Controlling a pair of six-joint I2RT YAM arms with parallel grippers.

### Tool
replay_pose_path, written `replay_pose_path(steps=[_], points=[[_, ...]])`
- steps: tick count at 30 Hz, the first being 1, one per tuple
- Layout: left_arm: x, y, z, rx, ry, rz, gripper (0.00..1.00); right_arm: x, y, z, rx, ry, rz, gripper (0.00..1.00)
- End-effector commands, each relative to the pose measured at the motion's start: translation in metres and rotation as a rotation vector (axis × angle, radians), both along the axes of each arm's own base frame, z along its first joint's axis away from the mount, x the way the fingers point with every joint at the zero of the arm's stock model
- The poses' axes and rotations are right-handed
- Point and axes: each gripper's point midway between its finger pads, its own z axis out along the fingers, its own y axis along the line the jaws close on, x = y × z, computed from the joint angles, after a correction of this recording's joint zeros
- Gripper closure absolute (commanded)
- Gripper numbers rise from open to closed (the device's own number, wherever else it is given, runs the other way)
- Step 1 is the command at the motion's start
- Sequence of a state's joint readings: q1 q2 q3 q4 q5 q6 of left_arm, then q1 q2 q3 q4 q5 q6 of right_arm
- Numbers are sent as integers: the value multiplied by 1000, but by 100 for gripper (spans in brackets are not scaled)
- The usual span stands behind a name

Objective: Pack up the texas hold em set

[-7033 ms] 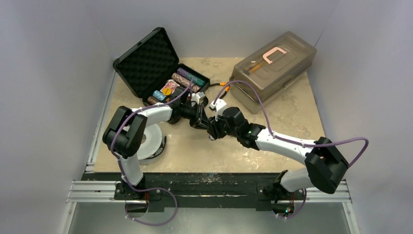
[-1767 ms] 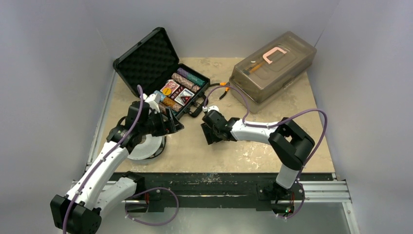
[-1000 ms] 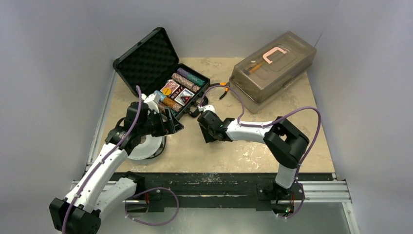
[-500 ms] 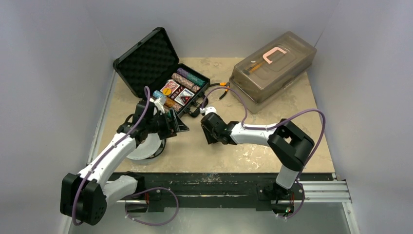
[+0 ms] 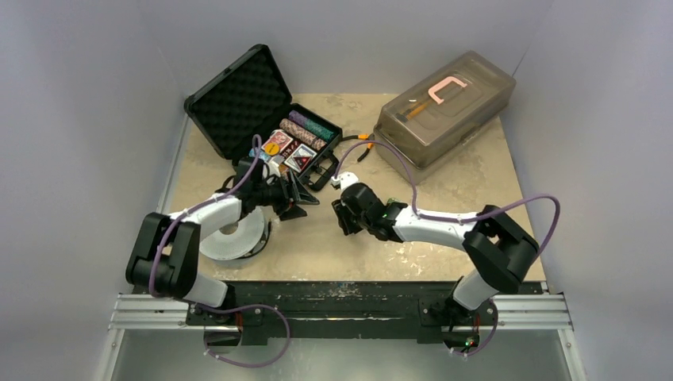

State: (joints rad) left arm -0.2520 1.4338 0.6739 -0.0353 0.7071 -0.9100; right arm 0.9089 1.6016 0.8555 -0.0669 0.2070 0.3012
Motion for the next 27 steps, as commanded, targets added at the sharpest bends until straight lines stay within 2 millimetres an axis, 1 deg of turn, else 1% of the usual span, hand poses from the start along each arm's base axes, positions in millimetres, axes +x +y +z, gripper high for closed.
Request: replay_pose_path(steps=[1, 5, 8, 10, 15, 17, 19, 20, 22, 24, 25, 27], points=[[15, -31, 24, -87, -93, -111, 35, 4, 18, 40, 124, -102, 90, 77], [19, -43, 15, -98, -83, -135, 43, -2, 21, 59, 171, -137, 148, 78], [20, -52, 12, -105, -83, -170, 46, -5, 22, 72, 197, -161, 173, 78], [18, -60, 13, -118, -85, -200, 51, -6, 22, 78, 208, -174, 183, 79], [15, -77, 18, -159, -93, -276, 54, -6, 24, 88, 226, -192, 199, 79], [14, -78, 18, -153, -94, -278, 56, -3, 23, 87, 215, -195, 183, 79], [19, -65, 11, -69, -109, -233, 55, 0, 20, 82, 185, -185, 158, 78], [21, -57, 9, -16, -131, -216, 54, 1, 16, 77, 160, -179, 146, 76], [20, -39, 6, 97, -140, -173, 48, 1, 16, 69, 142, -165, 139, 72], [18, -26, 8, 173, -148, -145, 45, -4, 19, 59, 143, -128, 135, 69], [17, -21, 12, 197, -155, -133, 44, -7, 21, 54, 144, -111, 135, 66], [10, -8, 21, 245, -184, -96, 43, -22, 35, 44, 136, -79, 179, 59]])
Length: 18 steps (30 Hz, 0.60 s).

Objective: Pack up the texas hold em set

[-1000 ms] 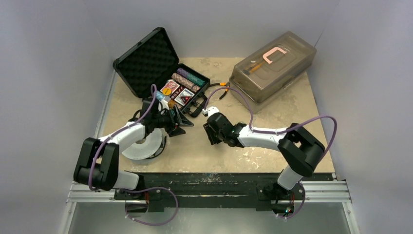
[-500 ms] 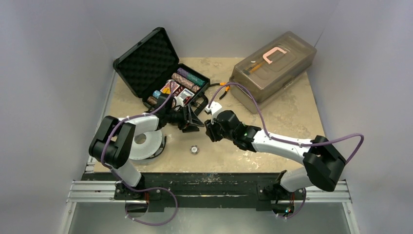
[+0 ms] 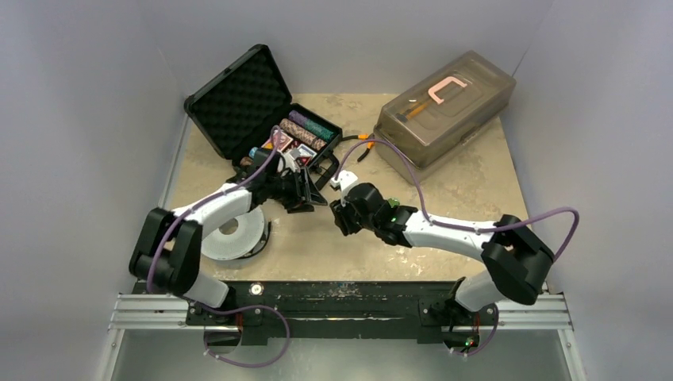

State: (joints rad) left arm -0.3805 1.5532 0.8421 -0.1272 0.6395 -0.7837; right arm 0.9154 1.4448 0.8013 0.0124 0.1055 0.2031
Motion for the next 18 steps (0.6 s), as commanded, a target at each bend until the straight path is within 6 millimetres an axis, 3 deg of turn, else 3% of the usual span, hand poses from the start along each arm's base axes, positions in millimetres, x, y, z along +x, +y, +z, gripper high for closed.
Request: replay_pose_path(steps=[1, 8, 13, 15, 16, 18], points=[[0, 37, 27, 167, -141, 92, 42, -22, 29, -7, -3, 29, 59, 56], [-28, 130, 50, 484, -172, 472, 40, -69, 102, 6, 208, 234, 127, 46], [-64, 163, 61, 566, -128, 572, 41, -101, 146, 4, 285, 413, 136, 39], [-72, 171, 78, 559, -174, 594, 41, -122, 167, 3, 288, 453, 198, 39], [-74, 173, 88, 550, -205, 594, 41, -130, 178, 5, 302, 461, 227, 40], [-81, 176, 109, 538, -259, 582, 41, -148, 197, 7, 321, 470, 292, 51]])
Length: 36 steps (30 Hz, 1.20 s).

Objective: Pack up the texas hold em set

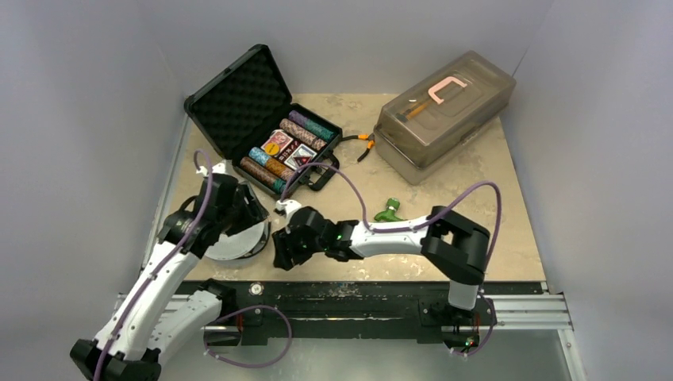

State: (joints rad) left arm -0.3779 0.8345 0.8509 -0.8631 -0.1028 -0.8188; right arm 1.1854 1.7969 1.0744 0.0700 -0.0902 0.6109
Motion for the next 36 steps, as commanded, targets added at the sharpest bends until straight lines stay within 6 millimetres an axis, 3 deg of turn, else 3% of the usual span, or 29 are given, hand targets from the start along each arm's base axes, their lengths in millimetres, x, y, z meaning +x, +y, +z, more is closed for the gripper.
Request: replay_pose_path(steps=[1, 6, 10, 19, 25, 30, 36], points=[[-17, 26, 49, 61, -93, 35, 42, -51, 58, 26, 133, 65, 139, 56], [-34, 30, 84, 90, -126, -43, 42, -82, 95, 8, 35, -67, 275, 83], [-44, 32, 95, 81, -166, -61, 41, -81, 107, -17, -57, -178, 284, 100], [-61, 50, 114, 114, -246, -39, 41, -67, 118, -49, -171, -301, 348, 100], [-61, 51, 115, 115, -257, -37, 41, -69, 124, -55, -174, -311, 388, 100], [-59, 52, 117, 126, -259, -39, 41, -70, 109, -75, -254, -315, 432, 100], [-55, 53, 118, 140, -266, -38, 41, -73, 44, -99, -401, -310, 471, 100]])
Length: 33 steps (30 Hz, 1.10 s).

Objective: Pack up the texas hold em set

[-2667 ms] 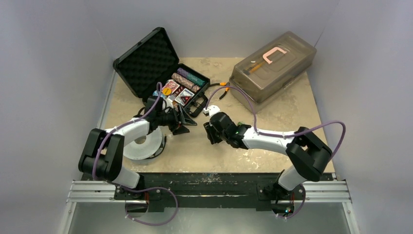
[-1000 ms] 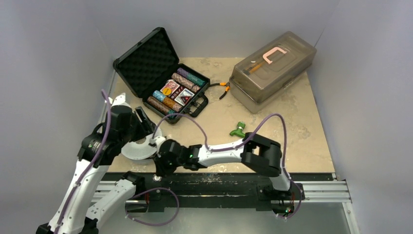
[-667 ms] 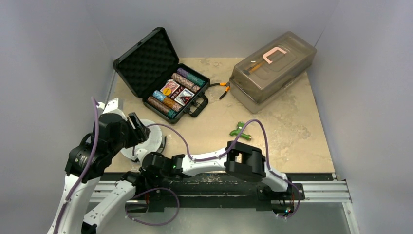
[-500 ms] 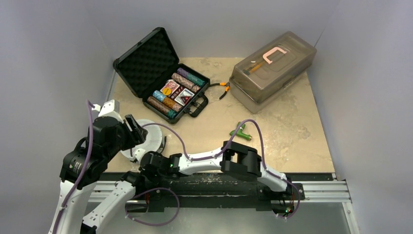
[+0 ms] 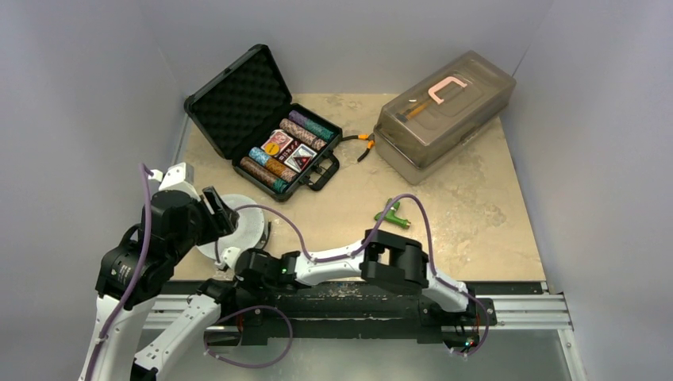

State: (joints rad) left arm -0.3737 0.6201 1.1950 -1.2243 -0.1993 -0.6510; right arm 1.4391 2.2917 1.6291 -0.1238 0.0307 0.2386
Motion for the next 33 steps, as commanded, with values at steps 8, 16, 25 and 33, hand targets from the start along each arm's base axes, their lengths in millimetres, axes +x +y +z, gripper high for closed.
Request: replay_pose_path(steps=[8, 16, 25, 33], points=[[19, -6, 8, 20, -26, -22, 41, 14, -189, -19, -375, -109, -200, 100], [35, -25, 4, -6, -16, -83, 41, 5, -230, 37, -338, 31, -533, 85], [34, -44, 1, -61, -21, -180, 40, 4, -242, 82, -301, 192, -1058, 30], [22, -59, 2, -134, -11, -251, 38, 1, -255, 51, -299, 254, -1256, 40]])
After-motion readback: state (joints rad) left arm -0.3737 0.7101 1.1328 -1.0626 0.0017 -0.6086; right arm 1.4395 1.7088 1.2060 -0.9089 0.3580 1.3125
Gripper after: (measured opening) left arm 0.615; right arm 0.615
